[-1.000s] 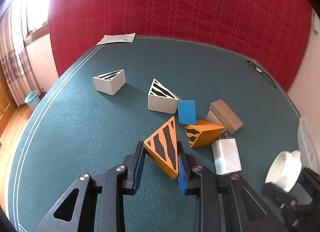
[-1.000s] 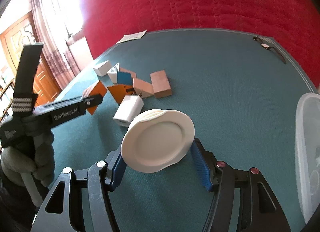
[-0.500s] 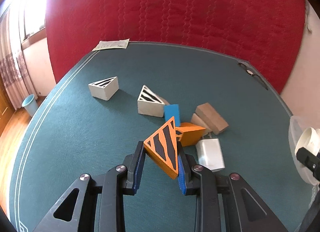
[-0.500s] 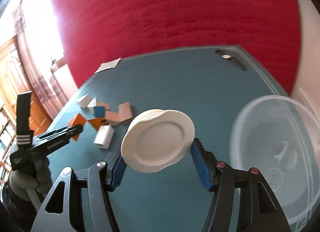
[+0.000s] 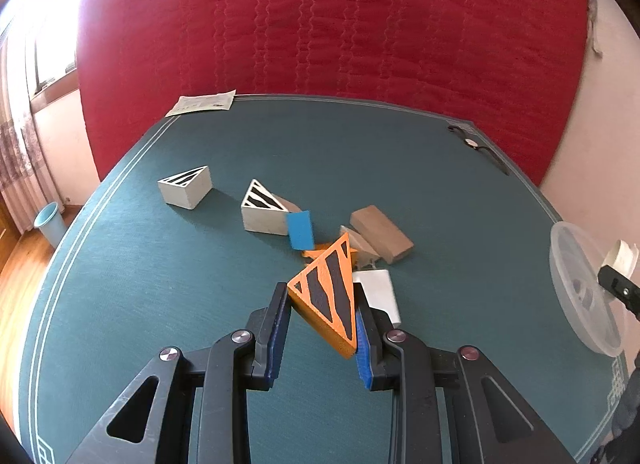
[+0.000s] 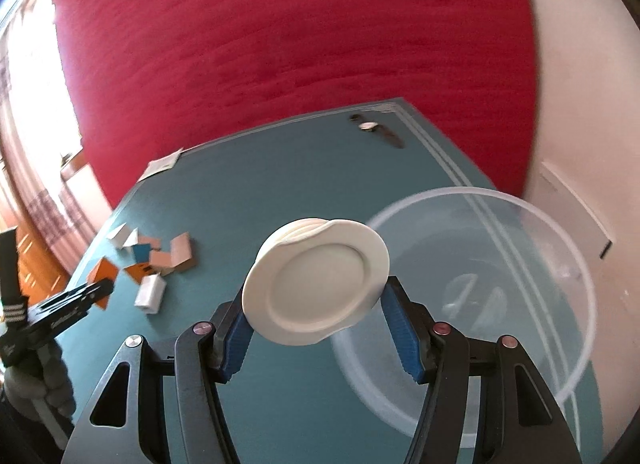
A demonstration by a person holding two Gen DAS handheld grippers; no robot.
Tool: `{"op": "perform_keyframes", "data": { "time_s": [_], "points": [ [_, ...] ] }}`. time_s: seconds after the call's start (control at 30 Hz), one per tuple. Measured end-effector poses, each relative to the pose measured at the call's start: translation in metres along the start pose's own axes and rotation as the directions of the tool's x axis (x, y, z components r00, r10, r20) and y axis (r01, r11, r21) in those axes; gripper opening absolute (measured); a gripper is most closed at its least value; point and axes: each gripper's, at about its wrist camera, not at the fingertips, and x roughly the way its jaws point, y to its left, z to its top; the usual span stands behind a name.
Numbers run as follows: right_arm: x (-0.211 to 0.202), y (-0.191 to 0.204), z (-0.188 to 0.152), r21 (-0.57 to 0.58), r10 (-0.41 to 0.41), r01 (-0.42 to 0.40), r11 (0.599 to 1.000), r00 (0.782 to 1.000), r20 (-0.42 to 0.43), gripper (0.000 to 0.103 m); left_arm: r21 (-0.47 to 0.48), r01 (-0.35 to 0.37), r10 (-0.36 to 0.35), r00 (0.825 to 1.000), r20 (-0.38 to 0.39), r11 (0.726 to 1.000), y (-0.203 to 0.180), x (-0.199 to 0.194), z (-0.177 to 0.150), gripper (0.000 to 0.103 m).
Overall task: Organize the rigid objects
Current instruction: 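Carry the plate with the right gripper and lower it into the clear bowl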
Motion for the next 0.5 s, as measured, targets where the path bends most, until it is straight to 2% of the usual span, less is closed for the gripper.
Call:
{"op": "perform_keyframes", "data": {
  "time_s": [0.33, 0.5],
  "points": [
    [-0.008, -0.052, -0.012, 0.073, -0.127, 0.127, 0.989, 0.992, -0.010, 0.062, 0.022, 0.054, -0.054, 0.998, -0.012, 0.998, -0.023, -0.006, -0.004, 0.030],
    [-0.020, -0.081, -0.013, 0.122, -0.177, 0.175, 0.977, 0.984, 0.006, 0.062, 0.063, 0.076, -0.075, 0.997, -0.030, 0.995, -0.045, -0.003, -0.005, 0.030]
  ]
}}
